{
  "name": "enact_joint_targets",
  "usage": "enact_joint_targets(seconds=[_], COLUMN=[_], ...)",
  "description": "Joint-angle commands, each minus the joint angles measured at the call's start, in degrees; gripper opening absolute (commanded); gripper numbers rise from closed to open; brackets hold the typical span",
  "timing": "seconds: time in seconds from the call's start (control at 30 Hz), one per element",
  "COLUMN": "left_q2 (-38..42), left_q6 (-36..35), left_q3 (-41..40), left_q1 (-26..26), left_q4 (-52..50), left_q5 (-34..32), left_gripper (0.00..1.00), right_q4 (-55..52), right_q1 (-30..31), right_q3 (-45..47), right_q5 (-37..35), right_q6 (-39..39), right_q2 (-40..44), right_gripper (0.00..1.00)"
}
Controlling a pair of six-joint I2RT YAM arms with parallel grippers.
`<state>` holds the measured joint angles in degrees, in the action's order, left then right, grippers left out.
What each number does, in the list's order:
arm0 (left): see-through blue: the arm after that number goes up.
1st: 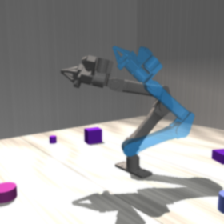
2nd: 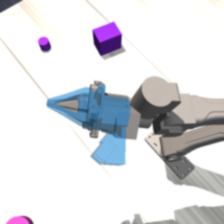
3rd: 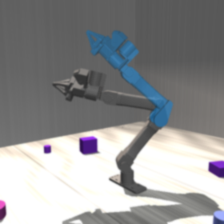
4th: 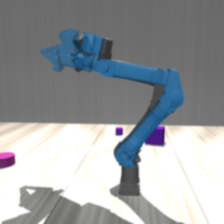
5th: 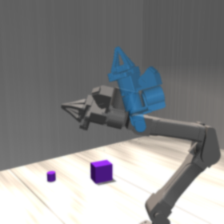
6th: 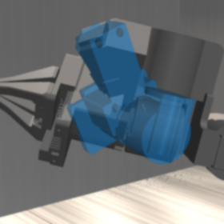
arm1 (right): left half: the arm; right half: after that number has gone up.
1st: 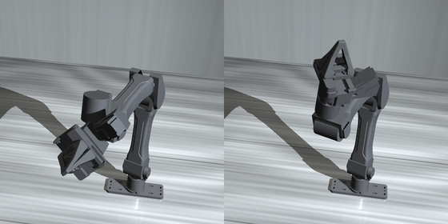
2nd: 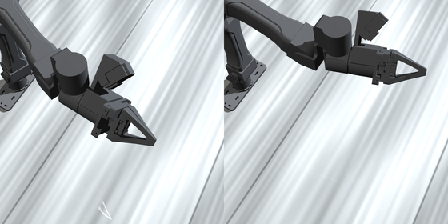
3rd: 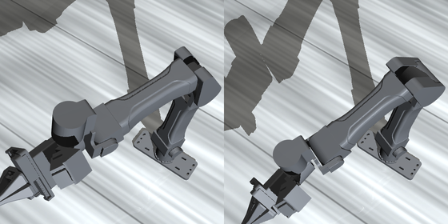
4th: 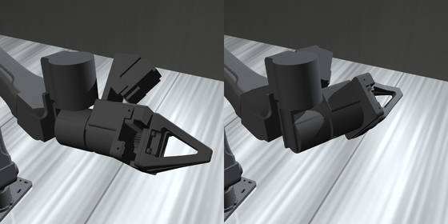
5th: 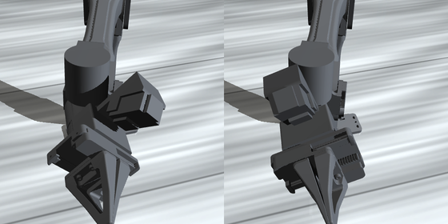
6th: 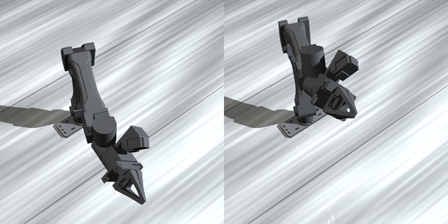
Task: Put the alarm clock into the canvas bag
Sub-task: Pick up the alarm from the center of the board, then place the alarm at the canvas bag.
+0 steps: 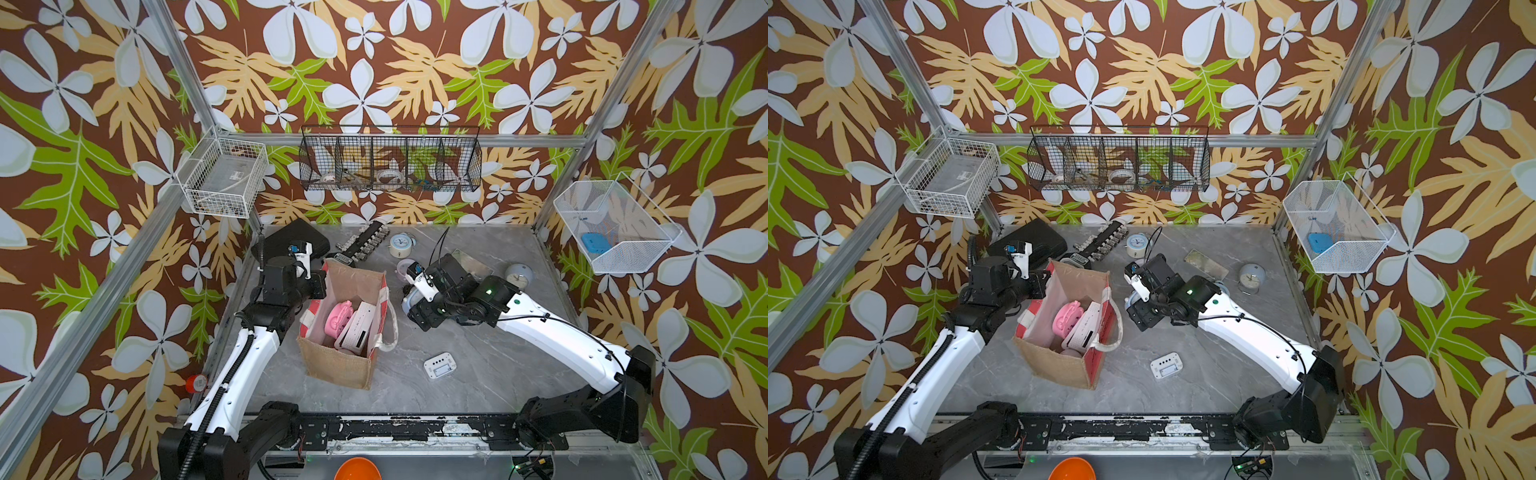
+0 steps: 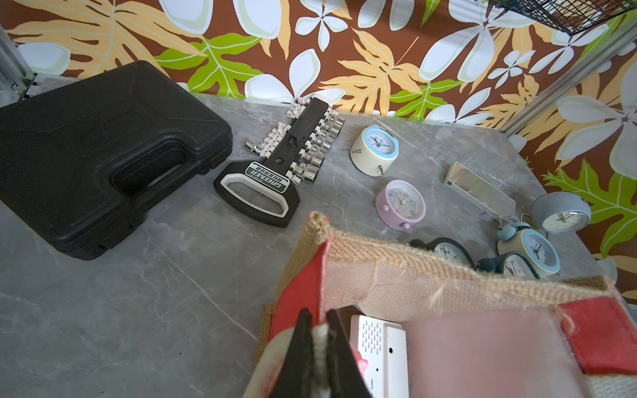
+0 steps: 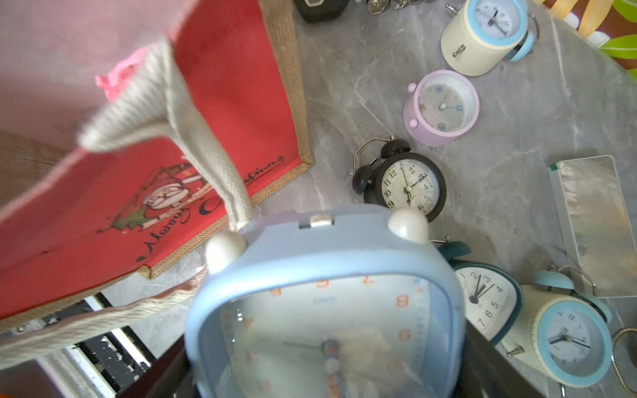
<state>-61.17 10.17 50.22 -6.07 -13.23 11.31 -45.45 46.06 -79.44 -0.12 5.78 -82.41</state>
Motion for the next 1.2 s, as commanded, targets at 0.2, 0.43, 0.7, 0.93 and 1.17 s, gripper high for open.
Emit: enact_joint_targets(seconds=[0.2,0.43,0.7,0.93,1.17], left_q2=[0.4,0.4,0.3,0.5,0.5], left_q6=[-0.2,-0.2,-0.2,-0.3,-0.3], left_q3=[0.4,0.4,0.4,0.4,0.5], left_q1=[0.1,0.1,0.1,0.1,0.1], left_q4=[0.6,0.7,0.5,0.5,0.4], left_q5=[0.3,0.3,0.2,-0.1,-0.2], left_gripper=[0.0,0.0,0.0,0.0,0.0], right_q4=[-6.5,-10.5,-12.2,-14.7,-14.0], right_q1=[7.2,13.9,17.5,18.6,19.8], right_q3=[-15.4,-29.5,-40.2,-43.3,-40.4], right_q5=[-3.9,-6.6,-3.1,1.7,5.8], right_q6=[0.8,0.1,-1.2,-2.4,-2.8], right_q2=[-5.3,-13.5,-22.3,-29.0,-32.3], right_gripper=[0.78,0.77,0.77,0.77,0.77])
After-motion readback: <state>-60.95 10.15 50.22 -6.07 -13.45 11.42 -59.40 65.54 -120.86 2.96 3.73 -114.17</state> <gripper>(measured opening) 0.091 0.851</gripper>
